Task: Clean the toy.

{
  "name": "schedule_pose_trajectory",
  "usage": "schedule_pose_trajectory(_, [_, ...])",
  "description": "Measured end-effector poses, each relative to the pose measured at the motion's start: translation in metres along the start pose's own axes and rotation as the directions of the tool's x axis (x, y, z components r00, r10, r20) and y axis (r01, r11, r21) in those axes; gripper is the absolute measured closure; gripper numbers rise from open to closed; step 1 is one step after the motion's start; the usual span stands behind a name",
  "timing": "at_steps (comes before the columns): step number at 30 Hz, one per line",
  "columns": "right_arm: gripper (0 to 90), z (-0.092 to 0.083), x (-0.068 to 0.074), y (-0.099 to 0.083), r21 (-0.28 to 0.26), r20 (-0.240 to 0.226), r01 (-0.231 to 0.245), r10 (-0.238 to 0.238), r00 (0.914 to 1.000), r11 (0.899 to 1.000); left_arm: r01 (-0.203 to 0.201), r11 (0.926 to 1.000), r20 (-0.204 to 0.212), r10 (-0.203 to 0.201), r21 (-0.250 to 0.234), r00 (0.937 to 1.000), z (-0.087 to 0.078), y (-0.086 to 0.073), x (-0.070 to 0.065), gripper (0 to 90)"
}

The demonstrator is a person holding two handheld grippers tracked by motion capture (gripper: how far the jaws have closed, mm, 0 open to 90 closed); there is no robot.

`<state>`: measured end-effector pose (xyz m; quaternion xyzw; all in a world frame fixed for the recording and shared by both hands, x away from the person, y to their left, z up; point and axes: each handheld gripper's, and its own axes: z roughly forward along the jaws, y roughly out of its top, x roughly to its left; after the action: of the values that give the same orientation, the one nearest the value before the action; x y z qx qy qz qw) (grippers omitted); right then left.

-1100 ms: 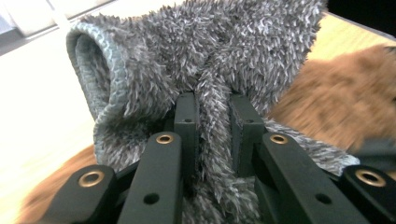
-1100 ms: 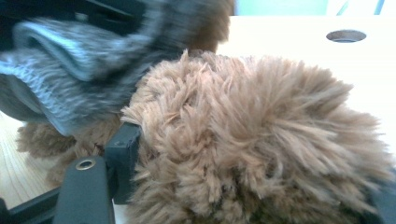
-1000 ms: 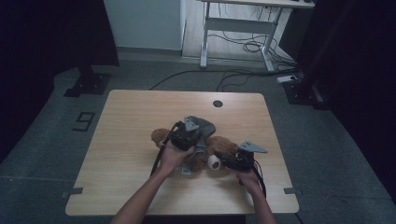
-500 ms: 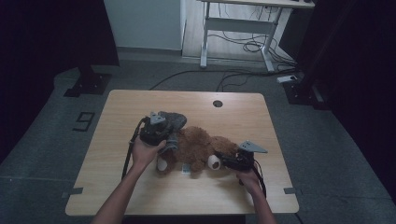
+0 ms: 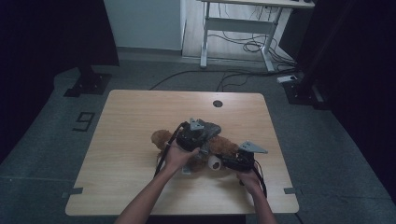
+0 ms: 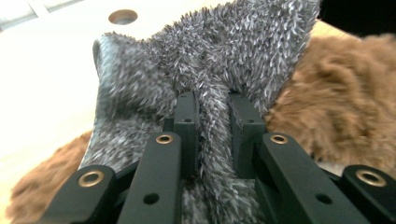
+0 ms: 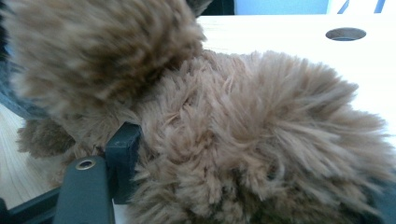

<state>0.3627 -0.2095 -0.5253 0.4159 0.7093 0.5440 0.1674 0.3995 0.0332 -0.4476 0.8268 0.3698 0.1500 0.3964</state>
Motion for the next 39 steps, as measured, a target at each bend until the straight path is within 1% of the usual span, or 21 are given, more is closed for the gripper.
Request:
schedule_pose_trajectory(3, [31.6,0.001,0.002,0.0,0.0,0.001,0.001,-0.001,1.0,1.0,0.04,0.9991,-0.011,-0.041,-0.015,0.9991,-0.012,-0.011,0.018,75.6])
schedule_pose_trajectory(6, [31.5,0.001,0.001,0.0,-0.003,0.0,-0.005,0.005,1.0,1.0,0.051,0.998,-0.057,-0.053,-0.036,0.9969,-0.027,-0.021,0.034,75.6])
schedule_pose_trajectory(8, [31.5,0.001,0.001,0.0,-0.003,-0.001,-0.006,0.006,1.0,1.0,0.072,0.9966,-0.067,-0.075,-0.04,0.9949,-0.035,-0.029,0.045,75.5])
schedule_pose_trajectory(11, [31.6,0.001,0.001,0.0,-0.003,-0.001,-0.006,0.006,1.0,1.0,0.11,0.993,-0.094,-0.114,-0.042,0.989,-0.045,-0.045,0.062,75.6])
schedule_pose_trajectory(13, [31.6,0.001,0.001,0.0,-0.004,-0.002,-0.007,0.007,1.0,1.0,0.151,0.9875,-0.089,-0.154,-0.047,0.984,-0.051,-0.057,0.074,75.6])
schedule_pose_trajectory(15, [31.6,0.001,0.001,0.0,-0.004,-0.003,-0.007,0.007,1.0,1.0,0.172,0.9839,-0.101,-0.176,-0.049,0.9791,-0.055,-0.067,0.082,75.5])
schedule_pose_trajectory(17, [31.6,0.001,0.002,0.0,-0.005,-0.003,-0.008,0.008,1.0,1.0,0.184,0.9817,-0.107,-0.188,-0.049,0.9762,-0.057,-0.071,0.087,75.5])
schedule_pose_trajectory(18, [31.6,0.002,0.002,0.0,-0.006,-0.003,-0.009,0.009,1.0,1.0,0.185,0.9819,-0.118,-0.189,-0.042,0.9749,-0.059,-0.074,0.09,75.6])
schedule_pose_trajectory(20, [31.6,0.002,0.001,0.0,-0.006,-0.004,-0.009,0.009,1.0,1.0,0.187,0.9817,-0.136,-0.19,-0.034,0.9723,-0.061,-0.077,0.095,75.5])
schedule_pose_trajectory(22, [31.6,0.002,0.001,0.0,-0.005,-0.005,-0.011,0.011,0.9999,1.0,0.204,0.9783,-0.144,-0.207,-0.034,0.9677,-0.063,-0.079,0.101,75.5])
schedule_pose_trajectory(23, [31.5,0.002,0.001,0.0,-0.006,-0.005,-0.012,0.012,0.9999,1.0,0.206,0.9781,-0.15,-0.208,-0.03,0.9665,-0.065,-0.081,0.104,75.5])
schedule_pose_trajectory(25, [31.6,0.002,0.001,0.0,-0.006,-0.004,-0.012,0.012,0.9999,1.0,0.215,0.9762,-0.168,-0.217,-0.029,0.9617,-0.068,-0.084,0.109,75.5])
schedule_pose_trajectory(27, [31.5,0.002,0.001,0.0,-0.006,-0.005,-0.014,0.014,0.9999,1.0,0.227,0.9729,-0.169,-0.231,-0.042,0.9581,-0.073,-0.086,0.112,75.4])
schedule_pose_trajectory(29, [31.5,0.002,0.0,0.0,-0.007,-0.006,-0.018,0.018,0.9998,1.0,0.229,0.9711,-0.151,-0.237,-0.066,0.9598,-0.079,-0.084,0.111,75.5])
schedule_pose_trajectory(30, [31.5,0.002,0.0,0.0,-0.007,-0.006,-0.019,0.019,0.9998,1.0,0.221,0.9714,-0.138,-0.231,-0.087,0.9631,-0.083,-0.079,0.106,75.5])
schedule_pose_trajectory(31, [31.5,0.002,-0.001,0.0,-0.008,-0.006,-0.023,0.023,0.9997,1.0,0.203,0.974,-0.133,-0.216,-0.101,0.9674,-0.087,-0.074,0.101,75.5])
schedule_pose_trajectory(33, [31.5,0.002,-0.001,0.0,-0.009,-0.006,-0.026,0.026,0.9996,1.0,0.17,0.9773,-0.103,-0.183,-0.127,0.9776,-0.09,-0.061,0.088,75.5])
schedule_pose_trajectory(34, [31.5,0.002,-0.001,0.0,-0.009,-0.005,-0.026,0.026,0.9996,1.0,0.144,0.9805,-0.098,-0.158,-0.133,0.9826,-0.091,-0.053,0.079,75.5])
schedule_pose_trajectory(36, [31.5,0.002,-0.001,0.0,-0.009,-0.003,-0.024,0.024,0.9997,1.0,0.092,0.9868,-0.086,-0.104,-0.133,0.9908,-0.087,-0.039,0.061,75.5])
schedule_pose_trajectory(38, [31.5,0.002,0.0,0.0,-0.009,-0.003,-0.023,0.023,0.9997,1.0,0.057,0.9903,-0.07,-0.067,-0.126,0.9953,-0.079,-0.028,0.046,75.4])
schedule_pose_trajectory(39, [31.5,0.002,0.0,0.0,-0.009,-0.003,-0.023,0.023,0.9997,1.0,0.047,0.9916,-0.052,-0.054,-0.121,0.9972,-0.071,-0.02,0.037,75.4])
